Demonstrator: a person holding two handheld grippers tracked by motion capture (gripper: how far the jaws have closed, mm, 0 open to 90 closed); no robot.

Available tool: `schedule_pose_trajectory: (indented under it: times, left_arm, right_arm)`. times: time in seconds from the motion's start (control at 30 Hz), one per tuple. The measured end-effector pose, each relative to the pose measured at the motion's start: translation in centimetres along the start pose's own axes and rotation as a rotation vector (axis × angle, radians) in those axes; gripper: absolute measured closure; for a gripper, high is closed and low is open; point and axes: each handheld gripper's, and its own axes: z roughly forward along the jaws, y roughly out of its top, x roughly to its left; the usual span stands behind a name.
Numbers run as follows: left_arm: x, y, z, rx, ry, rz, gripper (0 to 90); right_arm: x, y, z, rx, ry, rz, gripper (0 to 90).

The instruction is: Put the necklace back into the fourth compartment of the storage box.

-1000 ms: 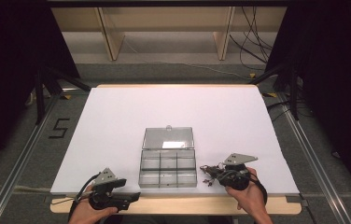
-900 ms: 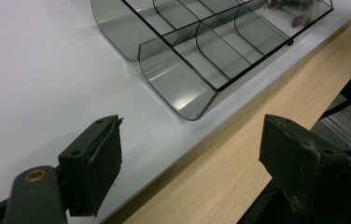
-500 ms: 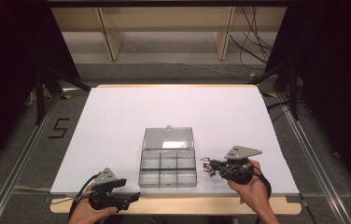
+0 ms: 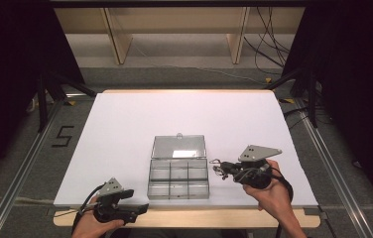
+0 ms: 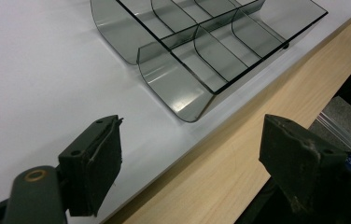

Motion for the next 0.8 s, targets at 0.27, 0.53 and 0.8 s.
schedule_pose_trajectory:
  times: [0.27, 0.53, 0.8]
  left_arm:
    - [0.2, 0.0, 0.0, -0.011, 0.007, 0.000, 20.5]
    - [-0.1, -0.1, 0.1, -0.012, -0.006, -0.007, 20.5]
    - [-0.1, -0.1, -0.1, -0.008, 0.000, 0.010, 20.5]
  right_arm:
    - [2.1, 2.3, 0.5, -0.028, 0.046, -0.075, 87.5]
    - [4.3, 3.9, 3.0, -0.002, 0.116, -0.130, 87.5]
    - [6.3, 5.4, 6.1, 0.016, 0.175, -0.174, 87.5]
